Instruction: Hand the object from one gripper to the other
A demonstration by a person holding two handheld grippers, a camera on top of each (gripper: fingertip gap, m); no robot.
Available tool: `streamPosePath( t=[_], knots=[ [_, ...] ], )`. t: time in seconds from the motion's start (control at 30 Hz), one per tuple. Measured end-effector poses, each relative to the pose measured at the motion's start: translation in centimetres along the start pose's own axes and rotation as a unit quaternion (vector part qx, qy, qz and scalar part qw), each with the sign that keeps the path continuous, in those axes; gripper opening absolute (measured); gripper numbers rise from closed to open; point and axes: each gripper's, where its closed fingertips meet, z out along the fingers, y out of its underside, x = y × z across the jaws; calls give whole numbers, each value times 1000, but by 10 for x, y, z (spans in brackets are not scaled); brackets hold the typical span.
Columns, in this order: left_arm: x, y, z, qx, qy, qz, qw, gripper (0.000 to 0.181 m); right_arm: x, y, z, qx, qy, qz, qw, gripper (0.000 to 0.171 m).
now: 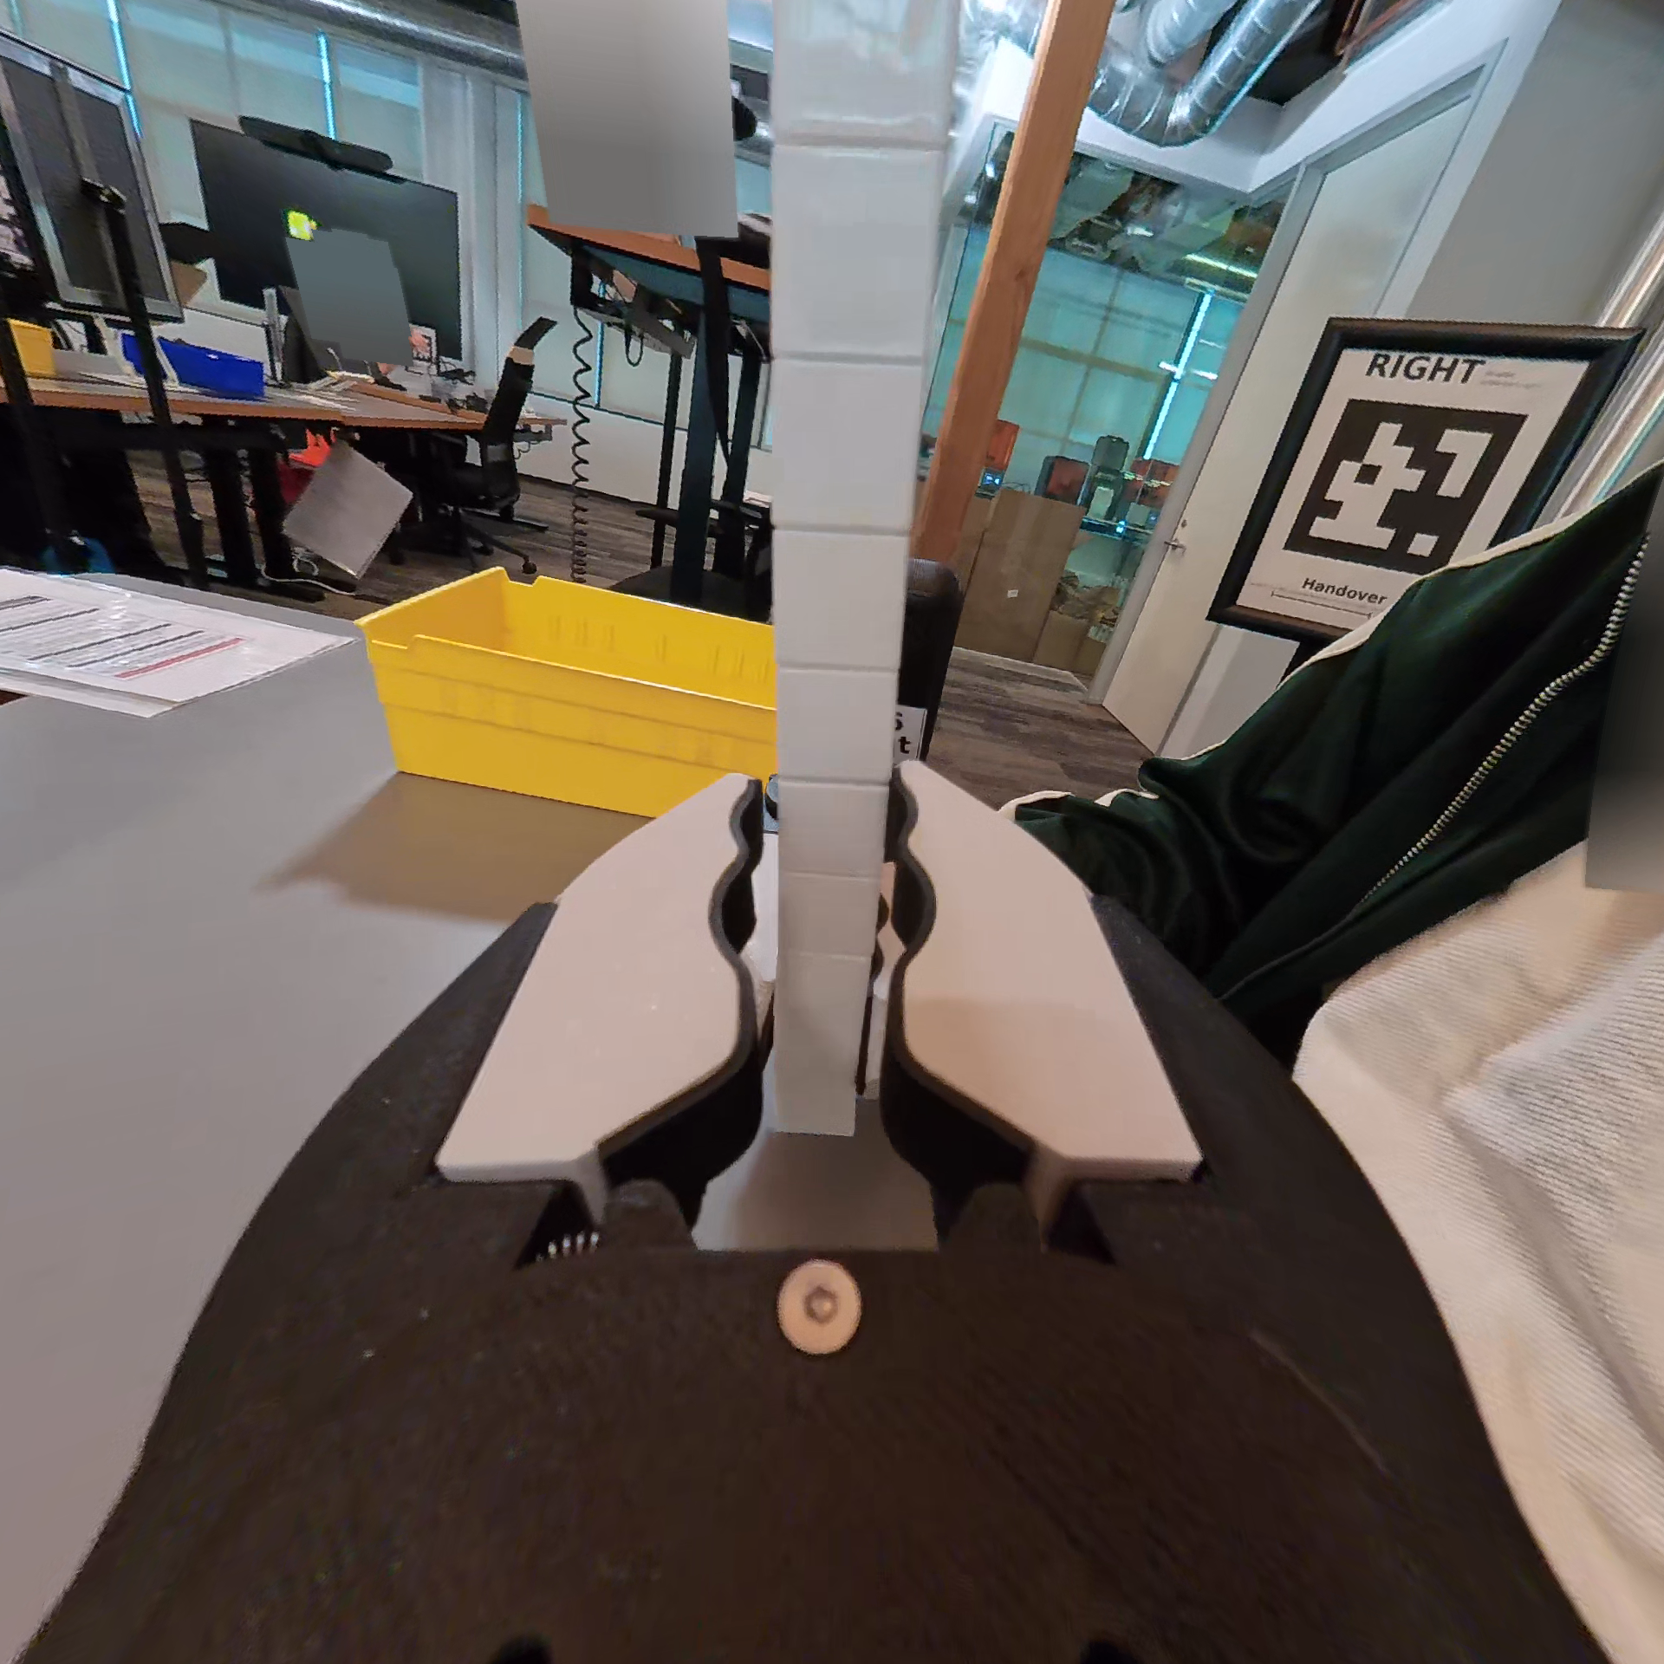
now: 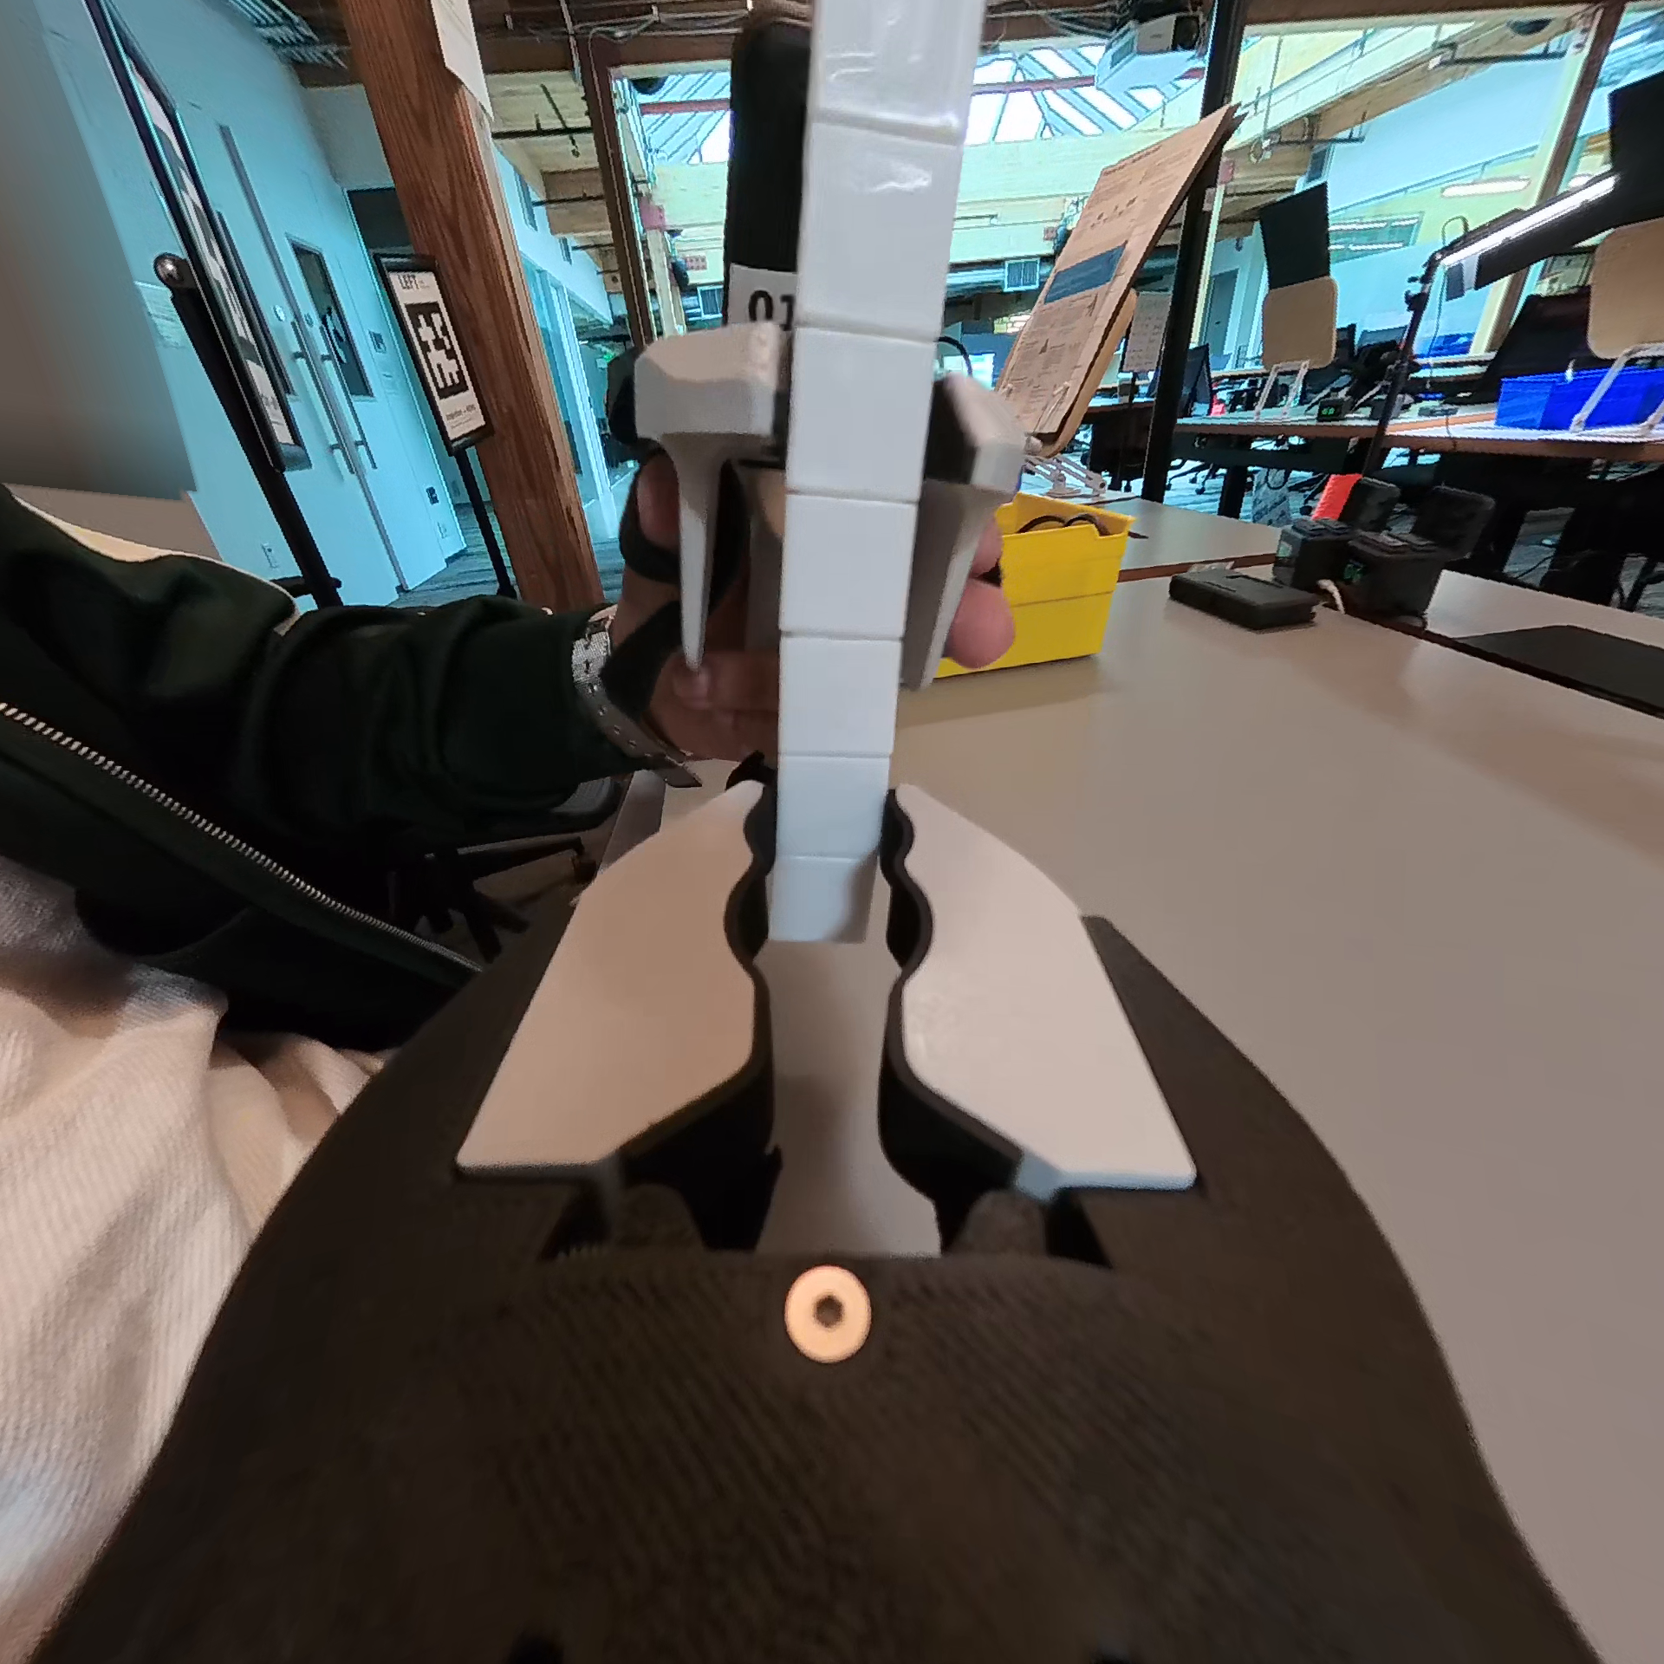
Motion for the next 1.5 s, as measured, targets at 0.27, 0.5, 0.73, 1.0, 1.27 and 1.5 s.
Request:
streamPosePath(
  t=[0.27,0.5,0.73,1.0,1.27,1.5],
  knots=[
    [0,4,-1,-17,1,4,1000,23,-1,3,0,-10,-8,14,1000,23],
    [-1,9,-3,-39,1,3,999,23,-3,6,0,-23,-19,28,999,22],
    [-2,13,-4,-47,3,-7,999,24,-4,9,1,-36,-25,33,998,22],
    [-4,15,-6,-52,9,-30,998,25,-6,10,2,-38,-35,59,997,22],
    [-4,16,-7,-53,14,-42,998,25,-7,10,2,-36,-39,70,996,22],
    [-5,15,-6,-44,14,-44,998,25,-7,9,2,-32,-38,75,996,22]
  ],
)
